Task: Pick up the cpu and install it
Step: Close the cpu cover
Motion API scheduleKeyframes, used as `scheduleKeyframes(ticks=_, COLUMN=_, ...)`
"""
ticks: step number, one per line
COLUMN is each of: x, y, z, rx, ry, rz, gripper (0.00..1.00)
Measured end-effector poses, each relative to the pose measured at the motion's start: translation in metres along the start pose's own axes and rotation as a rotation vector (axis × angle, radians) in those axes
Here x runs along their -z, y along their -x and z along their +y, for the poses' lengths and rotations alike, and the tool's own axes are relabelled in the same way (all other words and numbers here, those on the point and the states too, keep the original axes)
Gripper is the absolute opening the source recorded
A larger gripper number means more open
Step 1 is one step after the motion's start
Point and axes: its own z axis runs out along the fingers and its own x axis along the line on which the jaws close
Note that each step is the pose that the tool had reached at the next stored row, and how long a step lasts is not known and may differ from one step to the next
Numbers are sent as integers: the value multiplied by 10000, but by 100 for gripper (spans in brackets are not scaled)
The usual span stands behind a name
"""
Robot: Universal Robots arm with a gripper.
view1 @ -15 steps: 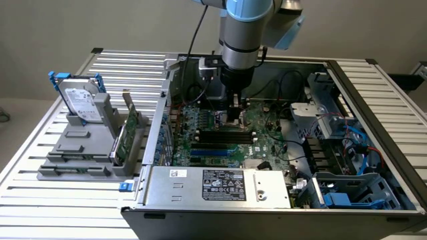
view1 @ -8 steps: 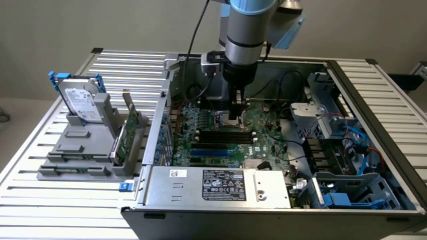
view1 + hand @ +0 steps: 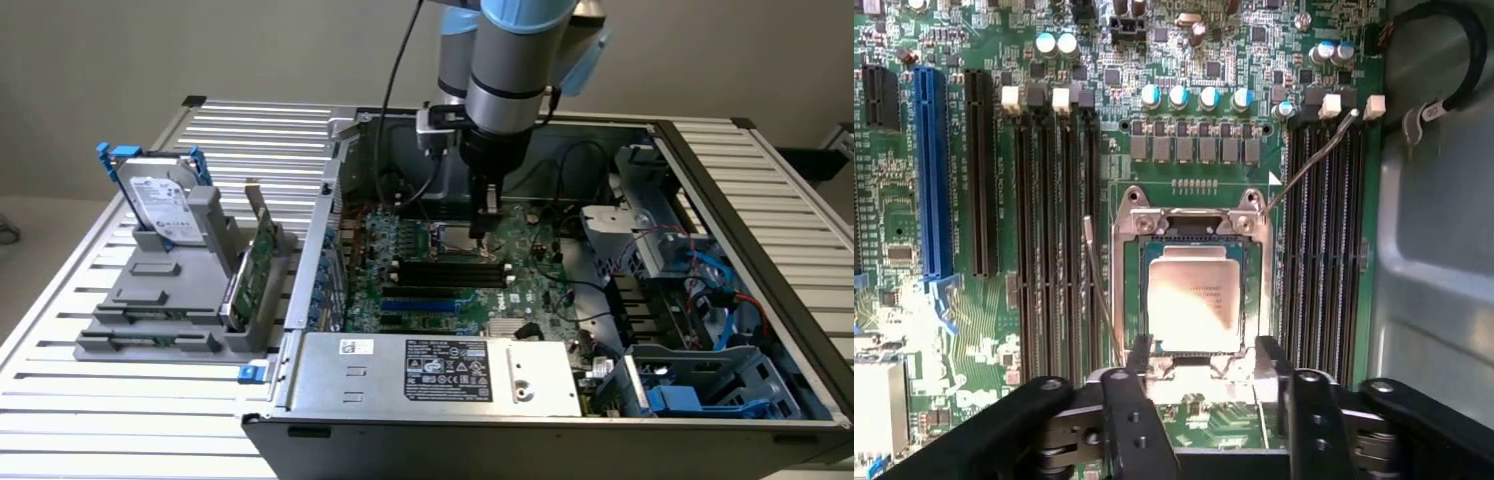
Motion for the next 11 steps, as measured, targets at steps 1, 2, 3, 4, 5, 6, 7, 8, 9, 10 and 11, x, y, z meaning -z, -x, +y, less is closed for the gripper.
scheduleKeyframes(ticks=1, x=24, y=-4, z=-7, rx=0, ry=6, rz=-25, gripper=48)
scheduleKeyframes(ticks=2, x=50, y=-6, z=-13, rx=0, ry=13, rz=-52, gripper=42)
scheduleKeyframes(ticks=3, x=80, y=-10, z=-18, rx=-1, ry=23, rz=-77, gripper=36)
scheduleKeyframes(ticks=4, x=109, y=-14, z=-24, rx=-1, ry=31, rz=-103, gripper=36)
scheduleKeyframes(ticks=5, x=137, y=-19, z=-32, rx=-1, ry=39, rz=-131, gripper=30)
scheduleKeyframes(ticks=6, x=159, y=-27, z=-43, rx=-2, ry=46, rz=-161, gripper=24)
scheduleKeyframes(ticks=7, x=172, y=-36, z=-59, rx=-1, ry=50, rz=-198, gripper=18)
scheduleKeyframes(ticks=8, x=185, y=-46, z=-79, rx=-1, ry=55, rz=-228, gripper=18)
scheduleKeyframes(ticks=9, x=196, y=-57, z=-104, rx=-1, ry=60, rz=-261, gripper=13)
scheduleKeyframes(ticks=10, x=204, y=-68, z=-127, rx=-1, ry=64, rz=-291, gripper=11)
scheduleKeyframes(ticks=11, x=211, y=-78, z=-152, rx=-1, ry=66, rz=-323, gripper=11)
